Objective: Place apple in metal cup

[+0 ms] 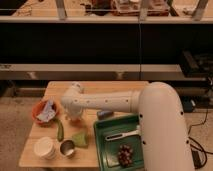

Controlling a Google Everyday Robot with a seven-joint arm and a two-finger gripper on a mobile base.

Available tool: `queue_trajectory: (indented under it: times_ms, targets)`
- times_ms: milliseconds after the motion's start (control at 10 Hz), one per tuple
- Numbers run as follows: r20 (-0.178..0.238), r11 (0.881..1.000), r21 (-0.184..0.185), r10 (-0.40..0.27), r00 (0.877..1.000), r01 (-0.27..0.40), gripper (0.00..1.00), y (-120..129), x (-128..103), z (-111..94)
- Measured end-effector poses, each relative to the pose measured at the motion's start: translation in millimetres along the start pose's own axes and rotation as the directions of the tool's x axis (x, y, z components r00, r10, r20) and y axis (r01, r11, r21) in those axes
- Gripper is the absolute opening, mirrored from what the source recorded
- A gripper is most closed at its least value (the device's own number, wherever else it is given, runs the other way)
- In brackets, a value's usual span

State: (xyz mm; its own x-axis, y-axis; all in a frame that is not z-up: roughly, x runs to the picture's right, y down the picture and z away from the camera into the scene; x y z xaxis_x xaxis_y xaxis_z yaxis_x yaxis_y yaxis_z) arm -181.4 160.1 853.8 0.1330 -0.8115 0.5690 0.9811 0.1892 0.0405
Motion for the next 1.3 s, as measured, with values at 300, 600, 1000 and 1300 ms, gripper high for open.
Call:
queue_trajectory:
  times_ms: [300,600,1000,1300]
  targets:
    - [-0.025,1.000,0.004,-0.006,1.000,0.006,0.66,-2,13,-5]
    - [-0.022,0.999,0.013,-0.031,0.999,0.032,0.64,-4,19,-2]
    - [-0.005,0.998,-0.003,-0.055,0.998,0.055,0.35,0,17,1]
    - [0.011,0.998,-0.003,-0.066,0.998,0.066,0.35,-8,8,-14]
